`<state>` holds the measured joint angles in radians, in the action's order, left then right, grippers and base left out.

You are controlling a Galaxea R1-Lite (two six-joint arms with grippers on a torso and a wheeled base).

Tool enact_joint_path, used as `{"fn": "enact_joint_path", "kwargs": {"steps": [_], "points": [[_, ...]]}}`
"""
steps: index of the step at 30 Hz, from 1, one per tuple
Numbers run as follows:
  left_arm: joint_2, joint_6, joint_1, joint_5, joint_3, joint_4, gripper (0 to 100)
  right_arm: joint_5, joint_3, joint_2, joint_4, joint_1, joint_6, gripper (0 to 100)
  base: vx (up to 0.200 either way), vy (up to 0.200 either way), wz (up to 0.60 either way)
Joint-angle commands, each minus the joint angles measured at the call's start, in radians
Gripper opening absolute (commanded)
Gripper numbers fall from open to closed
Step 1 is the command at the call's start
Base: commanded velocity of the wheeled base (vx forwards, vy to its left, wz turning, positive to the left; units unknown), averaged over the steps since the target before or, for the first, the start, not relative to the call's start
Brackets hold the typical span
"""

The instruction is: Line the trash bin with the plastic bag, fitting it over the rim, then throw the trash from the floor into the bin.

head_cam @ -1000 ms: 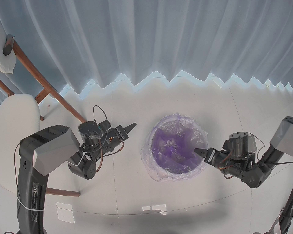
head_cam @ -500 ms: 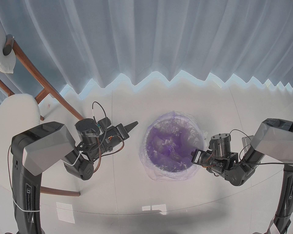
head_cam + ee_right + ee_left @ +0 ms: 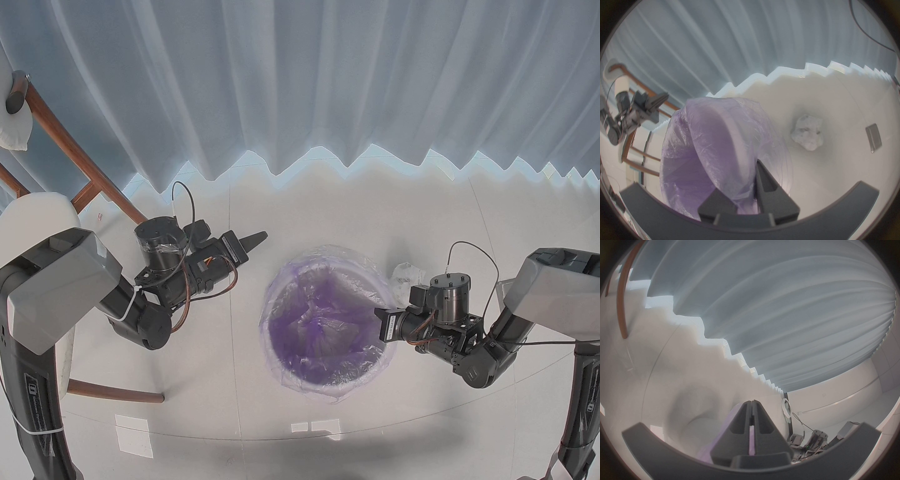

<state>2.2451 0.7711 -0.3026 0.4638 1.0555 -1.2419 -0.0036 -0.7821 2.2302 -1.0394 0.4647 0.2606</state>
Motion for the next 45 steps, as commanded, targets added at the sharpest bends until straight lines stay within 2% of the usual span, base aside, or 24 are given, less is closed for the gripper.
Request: {"fn": "enact_joint_path", "kwargs": {"steps": [1, 7, 10, 11, 17, 20, 25, 27, 29, 32, 33, 34, 36, 38, 42, 45], "points": [[-0.025, -0.001, 0.002, -0.001, -0.005, 0.004, 0, 0.027, -0.012, 0.054, -0.045, 0.035, -0.023, 0, 0.0, 0.0, 0.0], [-0.021, -0.001, 0.002, -0.001, -0.005, 0.006, 0, 0.093, -0.022, 0.106, -0.117, 0.049, -0.061, 0, 0.0, 0.0, 0.0], [-0.021, -0.001, 0.002, -0.001, -0.005, 0.006, 0, 0.1, -0.037, 0.124, -0.119, 0.049, -0.081, 0, 0.0, 0.0, 0.0], [-0.021, -0.001, 0.002, -0.001, -0.005, 0.006, 0, 0.1, -0.046, 0.129, -0.12, 0.049, -0.081, 100, 0.0, 0.0, 0.0], [-0.012, -0.001, -0.003, -0.001, -0.005, 0.006, 0, 0.111, -0.054, 0.109, -0.143, 0.052, -0.055, 100, 0.0, 0.0, 0.0], [-0.007, -0.001, 0.0, -0.001, -0.003, 0.007, 0, 0.137, -0.012, 0.06, -0.206, 0.051, -0.015, 100, 0.0, 0.0, 0.0], [-0.007, -0.004, 0.006, -0.001, -0.002, 0.025, 0, 0.159, 0.089, -0.03, -0.266, 0.028, -0.011, 100, 0.0, 0.0, 0.0], [-0.007, -0.03, 0.013, -0.001, 0.0, 0.052, 0, 0.157, 0.141, -0.07, -0.277, 0.006, -0.011, 100, 0.0, 0.0, 0.0], [-0.002, -0.098, 0.026, -0.001, -0.002, 0.101, 0, 0.155, 0.196, -0.101, -0.281, -0.024, 0.008, 100, 0.0, 0.0, 0.0], [0.027, -0.228, 0.051, -0.001, -0.005, 0.168, 0, 0.155, 0.261, -0.141, -0.312, -0.064, 0.109, 100, 0.0, 0.0, 0.0], [0.028, -0.234, 0.053, -0.001, -0.005, 0.17, 0, 0.155, 0.264, -0.142, -0.315, -0.067, 0.115, 100, 0.0, 0.0, 0.0], [0.044, -0.291, 0.059, -0.001, -0.006, 0.18, 0, 0.155, 0.296, -0.15, -0.367, -0.083, 0.196, 100, 0.0, 0.0, 0.0], [0.062, -0.3, 0.062, -0.002, -0.005, 0.18, 0, 0.151, 0.337, -0.142, -0.442, -0.09, 0.259, 100, 0.0, 0.0, 0.0], [0.077, -0.302, 0.076, 0.003, 0.0, 0.182, 0, 0.148, 0.408, -0.136, -0.53, -0.112, 0.285, 100, 0.0, 0.0, 0.0], [0.113, -0.302, 0.106, 0.039, 0.018, 0.18, 0, 0.123, 0.56, -0.192, -0.531, -0.159, 0.307, 100, 0.0, 0.0, 0.0], [0.126, -0.305, 0.131, 0.102, 0.011, 0.167, 0, 0.12, 0.675, -0.287, -0.531, -0.205, 0.399, 100, 0.0, 0.0, 0.0]]}}
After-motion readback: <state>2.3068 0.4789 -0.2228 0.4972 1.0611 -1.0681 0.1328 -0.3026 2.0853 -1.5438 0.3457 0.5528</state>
